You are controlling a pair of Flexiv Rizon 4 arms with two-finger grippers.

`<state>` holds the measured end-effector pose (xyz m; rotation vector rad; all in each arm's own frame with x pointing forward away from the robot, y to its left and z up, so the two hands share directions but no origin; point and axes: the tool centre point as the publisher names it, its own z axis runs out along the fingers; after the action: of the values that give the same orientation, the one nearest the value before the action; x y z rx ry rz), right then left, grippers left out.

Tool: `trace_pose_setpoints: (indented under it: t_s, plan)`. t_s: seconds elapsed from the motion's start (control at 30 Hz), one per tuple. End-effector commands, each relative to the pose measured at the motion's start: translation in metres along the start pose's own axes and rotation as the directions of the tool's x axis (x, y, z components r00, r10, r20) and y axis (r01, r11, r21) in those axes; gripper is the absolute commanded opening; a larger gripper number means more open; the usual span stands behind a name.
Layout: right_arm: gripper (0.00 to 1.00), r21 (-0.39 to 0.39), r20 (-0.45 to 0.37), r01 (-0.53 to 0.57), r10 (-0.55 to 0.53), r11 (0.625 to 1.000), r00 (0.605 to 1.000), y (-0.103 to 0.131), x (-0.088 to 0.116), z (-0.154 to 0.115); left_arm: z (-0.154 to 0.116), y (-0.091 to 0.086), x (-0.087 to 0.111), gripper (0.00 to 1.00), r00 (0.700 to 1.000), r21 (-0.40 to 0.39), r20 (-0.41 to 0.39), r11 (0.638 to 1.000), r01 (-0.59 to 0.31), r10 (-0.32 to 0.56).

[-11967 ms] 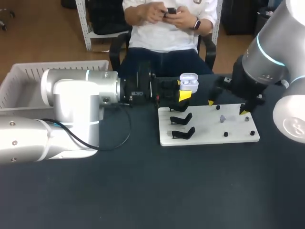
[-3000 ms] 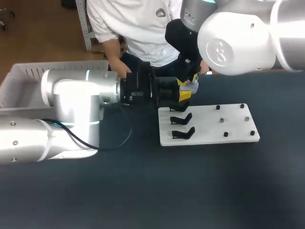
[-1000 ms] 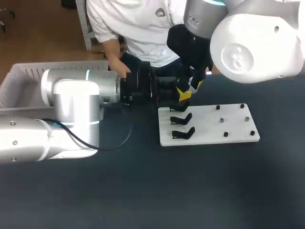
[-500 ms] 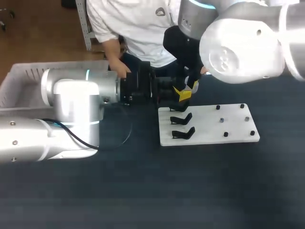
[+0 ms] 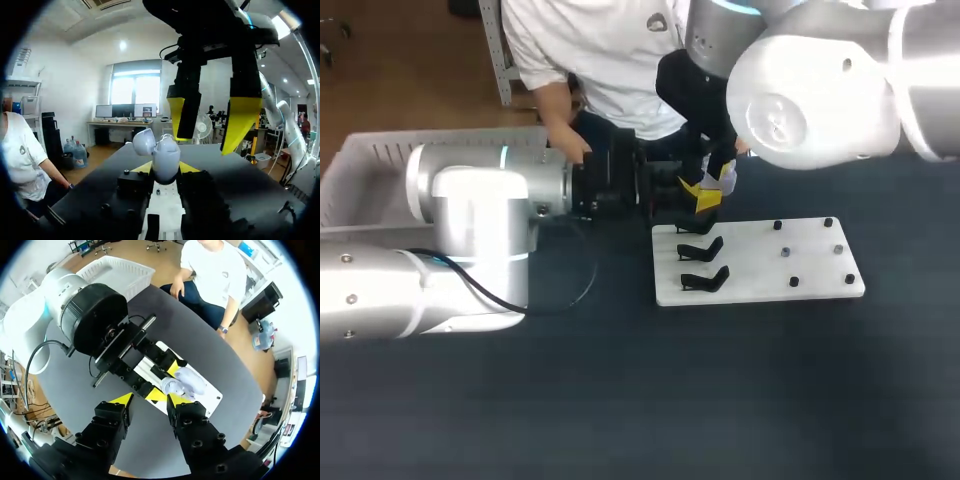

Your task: Pick up each earbud case from the left stands, insert the matching earbuds, close the lid, and place the case in the box.

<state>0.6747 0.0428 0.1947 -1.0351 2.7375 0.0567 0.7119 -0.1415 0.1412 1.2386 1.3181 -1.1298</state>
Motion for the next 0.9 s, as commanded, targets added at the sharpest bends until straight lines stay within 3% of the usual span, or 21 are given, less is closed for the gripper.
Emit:
trace_pose_setpoints:
  t_s: [0.03,0.27,0.47,0.73,0.9]
  plan:
    - [0.44,0.004,0.038,-0.001,0.001,1.000,0.999,0.000,0.004,-0.015,0.000,-0.001,0.000,0.00,1.000,-0.005,0.004,1.000,-0.002,0.002]
    - [0.46,-0.007,0.137,-0.053,0.054,0.999,0.989,-0.017,-0.020,-0.029,0.000,-0.001,0.000,0.00,1.000,-0.005,0.004,1.000,-0.002,0.002]
    - [0.47,0.001,0.203,-0.147,0.144,0.989,0.968,-0.049,-0.041,-0.026,0.000,-0.001,0.000,0.00,1.000,-0.005,0.004,1.000,-0.002,0.002]
    - [0.47,0.006,0.235,-0.313,0.303,0.950,0.924,-0.097,-0.053,0.002,0.000,-0.001,0.000,0.00,1.000,-0.005,0.004,1.000,-0.002,0.002]
    - [0.50,0.014,0.197,-0.359,0.350,0.933,0.916,-0.111,-0.047,0.024,0.000,-0.001,0.000,0.00,1.000,-0.005,0.004,1.000,-0.002,0.002]
